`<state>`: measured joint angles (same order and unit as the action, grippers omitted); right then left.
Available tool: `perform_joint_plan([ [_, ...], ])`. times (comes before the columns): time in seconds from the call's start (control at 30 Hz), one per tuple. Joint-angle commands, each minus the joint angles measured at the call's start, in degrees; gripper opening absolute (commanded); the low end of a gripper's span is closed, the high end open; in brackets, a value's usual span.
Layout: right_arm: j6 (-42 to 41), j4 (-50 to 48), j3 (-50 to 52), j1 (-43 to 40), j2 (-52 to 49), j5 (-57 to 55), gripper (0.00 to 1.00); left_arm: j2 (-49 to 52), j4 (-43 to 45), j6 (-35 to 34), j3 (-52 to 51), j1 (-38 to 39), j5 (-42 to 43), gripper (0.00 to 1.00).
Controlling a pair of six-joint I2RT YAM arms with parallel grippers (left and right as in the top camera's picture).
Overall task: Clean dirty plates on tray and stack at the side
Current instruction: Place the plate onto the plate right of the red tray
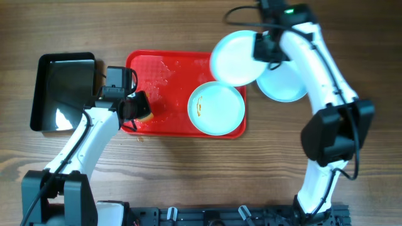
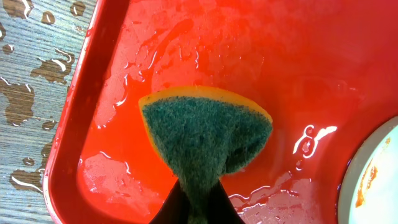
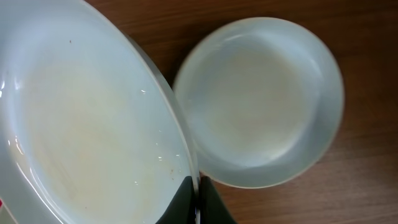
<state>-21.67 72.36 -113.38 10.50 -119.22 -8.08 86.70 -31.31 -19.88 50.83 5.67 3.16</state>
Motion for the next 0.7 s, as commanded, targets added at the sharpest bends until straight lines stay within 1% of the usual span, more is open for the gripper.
perform_joint_plan([
  [0.0,-0.9,0.09,2.29,-7.19,1.49,3.69,0.04,0.39,-0.07,-0.5,-0.26,0.02,0.9,0.04],
  [0.13,-0.83,-2.43,6.6,-13.25,1.49,9.46,0.04,0.39,-0.02,-0.5,-0.26,0.02,0.9,0.04],
  [0.3,-0.87,-5.09,10.99,-17.33,1.49,9.44,0.04,0.39,-0.04,-0.5,-0.26,0.02,0.9,0.04],
  [0.53,-0.83,-8.61,16.44,-20.26,1.46,9.2,0.05,0.39,0.0,-0.5,-0.26,0.02,0.9,0.04],
  [0.6,-0.83,-8.66,16.76,-20.28,1.46,9.25,0.67,0.39,0.0,-0.5,-0.26,0.02,0.9,0.04],
  [0.67,-0.79,-8.48,16.76,-20.09,1.46,9.97,0.98,0.39,0.0,-0.5,-0.26,0.02,0.9,0.04],
])
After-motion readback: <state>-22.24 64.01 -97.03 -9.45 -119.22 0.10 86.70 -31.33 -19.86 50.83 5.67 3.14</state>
